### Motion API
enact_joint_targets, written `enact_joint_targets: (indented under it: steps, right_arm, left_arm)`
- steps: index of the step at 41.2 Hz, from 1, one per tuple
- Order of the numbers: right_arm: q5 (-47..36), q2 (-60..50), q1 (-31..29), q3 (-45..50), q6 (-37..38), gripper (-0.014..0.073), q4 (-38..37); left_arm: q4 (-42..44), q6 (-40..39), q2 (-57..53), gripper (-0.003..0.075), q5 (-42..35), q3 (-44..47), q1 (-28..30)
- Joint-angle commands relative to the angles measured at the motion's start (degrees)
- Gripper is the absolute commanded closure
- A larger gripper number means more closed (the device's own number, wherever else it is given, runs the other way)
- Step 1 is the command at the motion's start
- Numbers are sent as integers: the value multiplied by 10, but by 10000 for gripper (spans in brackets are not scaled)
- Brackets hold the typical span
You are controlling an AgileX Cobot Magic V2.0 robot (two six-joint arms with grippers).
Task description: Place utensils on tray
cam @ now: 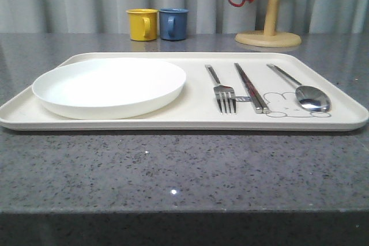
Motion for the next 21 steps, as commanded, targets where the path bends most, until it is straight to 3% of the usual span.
enact_joint_targets:
  steps: [1, 21]
  right_arm:
    - [-36, 6, 1, -11, -4, 662, -4]
    - [-36, 6, 1, -11, -4, 662, -4]
  left_arm:
    - [-7, 0, -14, 738, -71, -1, 4]
    - [17, 0, -14, 738, -63, 1, -28]
